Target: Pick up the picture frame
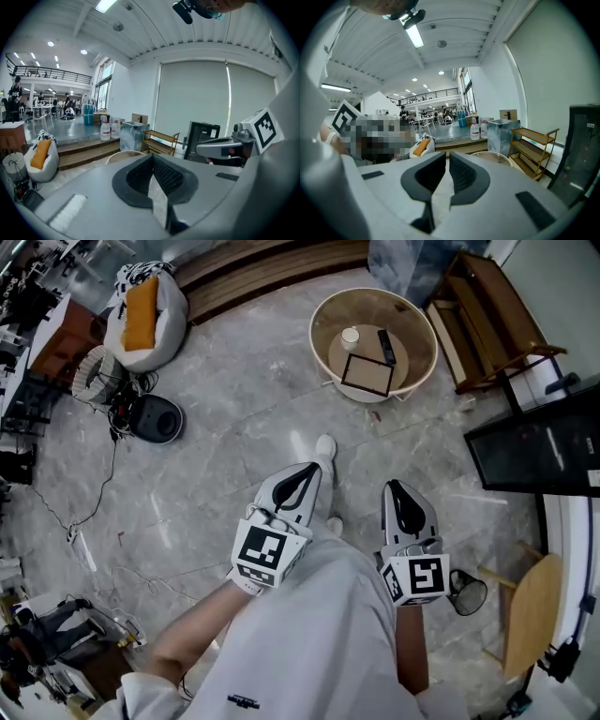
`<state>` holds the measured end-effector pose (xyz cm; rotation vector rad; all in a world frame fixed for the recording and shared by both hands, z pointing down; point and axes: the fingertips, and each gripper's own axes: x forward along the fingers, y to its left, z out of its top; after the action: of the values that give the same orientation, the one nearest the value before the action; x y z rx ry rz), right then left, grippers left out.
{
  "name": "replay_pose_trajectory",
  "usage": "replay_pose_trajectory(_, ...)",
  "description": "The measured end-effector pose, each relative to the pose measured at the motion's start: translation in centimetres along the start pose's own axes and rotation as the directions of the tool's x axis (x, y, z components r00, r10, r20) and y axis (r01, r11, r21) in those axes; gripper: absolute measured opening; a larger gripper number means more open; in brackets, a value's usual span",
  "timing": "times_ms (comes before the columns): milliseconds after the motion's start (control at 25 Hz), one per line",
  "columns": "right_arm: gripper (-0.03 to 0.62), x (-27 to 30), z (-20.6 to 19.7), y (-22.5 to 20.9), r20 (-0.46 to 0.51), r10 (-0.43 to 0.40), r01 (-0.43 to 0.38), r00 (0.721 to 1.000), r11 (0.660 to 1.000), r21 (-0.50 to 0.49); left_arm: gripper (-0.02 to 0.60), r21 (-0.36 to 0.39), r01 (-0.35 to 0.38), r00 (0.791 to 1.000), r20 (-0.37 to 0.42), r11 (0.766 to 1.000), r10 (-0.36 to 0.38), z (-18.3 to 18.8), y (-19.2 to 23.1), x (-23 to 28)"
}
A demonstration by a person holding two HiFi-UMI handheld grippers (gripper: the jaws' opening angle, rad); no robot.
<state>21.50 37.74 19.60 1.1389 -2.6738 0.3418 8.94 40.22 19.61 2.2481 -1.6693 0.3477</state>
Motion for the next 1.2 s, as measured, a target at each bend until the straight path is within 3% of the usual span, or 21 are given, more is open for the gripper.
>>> replay_pose_trajectory(200, 0.014, 5.2, 2.6, -2.3, 0.083, 0.046, -0.045, 0.995, 0.999, -0.016, 0.003, 0.001, 0.037, 0.999, 0.006, 0.999, -0.037, 0.9, 2.5, 6.2)
replay_pose_trajectory(360, 0.015, 11.4, 4.0, -6.1, 0.023, 0.055, -0.053, 0.998, 0.997, -0.052, 0.003, -0.043, 0.057, 0.998, -0.024, 0.997, -0.058, 3.0, 5.4, 13.3)
replay_pose_trajectory(560, 0.014, 20.9, 5.2, -11.0, -0.096, 0.052, -0.055, 0.994, 0.998, -0.027, 0.003, -0.022, 0.086, 0.996, -0.028, 0.996, -0.087, 7.5, 10.6, 22.2)
replay_pose_trajectory(720, 0.014, 27.3, 6.7, -14.1, -0.134, 0.042, -0.047, 0.990, 0.998, -0.035, 0.003, -0.027, 0.112, 0.993, -0.043, 0.993, -0.113, 10.5, 14.3, 27.5)
replay_pose_trajectory(920, 0.015, 32.9, 8.8, -17.4, -0.132, 0.021, -0.025, 0.991, 0.999, -0.034, 0.003, -0.033, 0.118, 0.991, -0.056, 0.993, -0.119, 12.6, 17.6, 32.3)
replay_pose_trajectory(1200, 0.014, 36.7, 8.7, -20.0, -0.206, 0.067, -0.081, 0.976, 0.995, -0.060, 0.003, -0.038, 0.104, 0.991, -0.086, 0.994, -0.107, 13.4, 18.9, 35.8)
